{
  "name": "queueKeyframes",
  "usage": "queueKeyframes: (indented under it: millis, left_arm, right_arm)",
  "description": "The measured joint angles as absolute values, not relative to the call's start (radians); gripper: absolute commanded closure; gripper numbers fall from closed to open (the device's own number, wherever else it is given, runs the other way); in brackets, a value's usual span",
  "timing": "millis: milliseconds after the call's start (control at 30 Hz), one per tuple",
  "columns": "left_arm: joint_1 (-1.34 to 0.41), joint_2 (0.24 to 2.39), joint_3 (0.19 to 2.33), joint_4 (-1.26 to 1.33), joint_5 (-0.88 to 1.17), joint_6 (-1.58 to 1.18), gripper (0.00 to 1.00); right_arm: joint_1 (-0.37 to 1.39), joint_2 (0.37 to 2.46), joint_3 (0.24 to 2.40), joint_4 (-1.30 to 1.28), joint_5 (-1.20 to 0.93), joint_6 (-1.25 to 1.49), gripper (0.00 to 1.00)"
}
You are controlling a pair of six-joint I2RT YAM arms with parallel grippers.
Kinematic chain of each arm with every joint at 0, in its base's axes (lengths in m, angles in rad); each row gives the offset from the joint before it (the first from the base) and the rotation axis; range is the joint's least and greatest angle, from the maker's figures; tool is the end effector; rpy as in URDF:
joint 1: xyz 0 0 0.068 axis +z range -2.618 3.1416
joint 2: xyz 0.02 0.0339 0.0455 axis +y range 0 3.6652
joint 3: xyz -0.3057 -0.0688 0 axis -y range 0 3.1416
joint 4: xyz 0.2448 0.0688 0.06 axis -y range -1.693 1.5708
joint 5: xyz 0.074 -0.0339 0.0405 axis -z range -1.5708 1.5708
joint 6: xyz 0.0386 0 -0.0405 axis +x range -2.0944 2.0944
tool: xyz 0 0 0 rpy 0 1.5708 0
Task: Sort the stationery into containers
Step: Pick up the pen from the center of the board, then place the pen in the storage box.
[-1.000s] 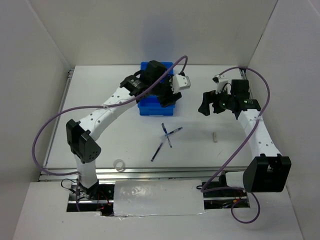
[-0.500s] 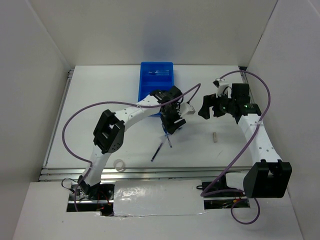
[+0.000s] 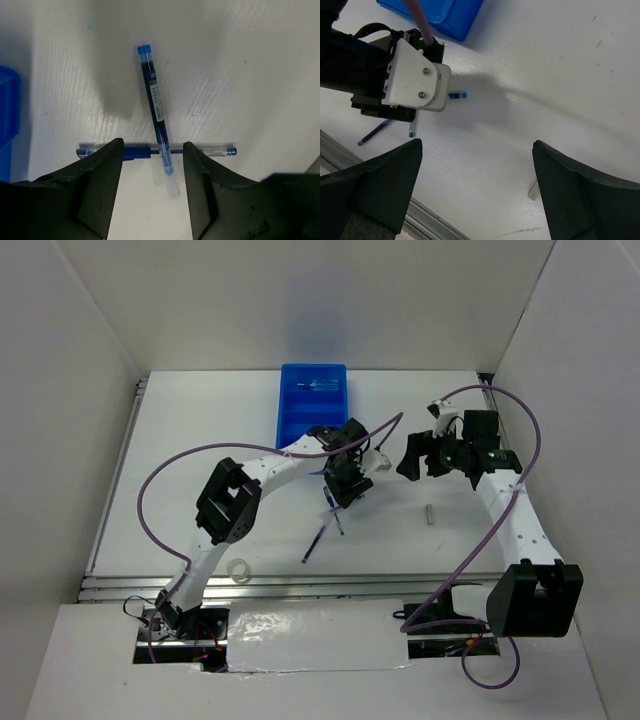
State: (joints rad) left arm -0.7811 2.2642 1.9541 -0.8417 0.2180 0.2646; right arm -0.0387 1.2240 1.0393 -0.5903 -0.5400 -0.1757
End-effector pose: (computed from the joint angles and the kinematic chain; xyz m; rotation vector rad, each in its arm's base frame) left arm 0.3579 -0.3666 0.2290 1.4331 2.3580 -0.4417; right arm 0.2449 0.0104 0.3401 -0.4152 2.2269 0.5180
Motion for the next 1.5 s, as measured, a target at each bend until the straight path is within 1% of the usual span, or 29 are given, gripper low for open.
queueKeyframes:
  millis: [300, 400, 433, 500, 533, 567, 600, 700, 867, 1067, 1167, 1267, 1333, 1433, 1500]
  left_arm:
    - [-0.782, 2.305, 1.954, -0.821, 0.213, 0.259, 0.48]
    - [-0.783, 2.311, 1.954, -0.821, 0.213, 0.259, 0.52]
    - [-0.783, 2.311, 1.954, -0.821, 0.213, 0.258, 0.58]
    - [-0.783, 2.311, 1.954, -0.817, 0.214, 0.258, 0.65]
    - [-0.783, 2.311, 1.954, -0.815, 0.214, 0.260, 0.71]
    - [-0.783, 2.311, 1.954, -0.815, 0.214, 0.259, 0.75]
    - [-0.783, 2.311, 1.954, -0.816, 0.215, 0.258, 0.82]
    - [-0.783, 2.313, 1.985, -0.848, 0.223, 0.254, 0.90]
    - [-0.785, 2.297, 2.095, -0.911, 0.244, 0.251, 1.00]
    - [-0.774, 2.173, 2.170, -0.994, 0.230, 0.284, 1.00]
    - [-0.725, 2.086, 2.172, -0.979, 0.216, 0.344, 1.00]
    - [-0.625, 2.014, 2.128, -0.871, 0.205, 0.426, 1.00]
    - [-0.545, 1.968, 2.055, -0.754, 0.186, 0.495, 1.00]
    - [-0.443, 1.977, 2.039, -0.626, 0.149, 0.627, 1.00]
    - [-0.409, 2.008, 2.042, -0.551, 0.150, 0.708, 1.00]
  right_arm:
    - [-0.052, 1.224, 1.039, -0.590, -0.543, -0.176, 0.03]
    - [-0.056, 1.224, 1.039, -0.590, -0.544, -0.176, 0.03]
    - [-0.057, 1.224, 1.039, -0.590, -0.545, -0.176, 0.03]
    - [-0.057, 1.224, 1.039, -0.590, -0.546, -0.176, 0.03]
    - [-0.058, 1.224, 1.039, -0.590, -0.546, -0.176, 0.03]
    - [-0.058, 1.224, 1.039, -0.590, -0.546, -0.176, 0.03]
    - [-0.059, 1.224, 1.039, -0.590, -0.547, -0.176, 0.03]
    - [-0.060, 1.224, 1.039, -0.590, -0.547, -0.176, 0.03]
    - [-0.060, 1.224, 1.039, -0.590, -0.555, -0.176, 0.03]
    - [-0.060, 1.224, 1.039, -0.587, -0.559, -0.176, 0.03]
    - [-0.060, 1.226, 1.039, -0.584, -0.562, -0.176, 0.03]
    - [-0.060, 1.235, 1.039, -0.582, -0.563, -0.175, 0.03]
    - [-0.060, 1.241, 1.039, -0.582, -0.563, -0.175, 0.04]
    - [-0.059, 1.250, 1.039, -0.582, -0.562, -0.175, 0.03]
    - [-0.059, 1.254, 1.039, -0.582, -0.561, -0.175, 0.04]
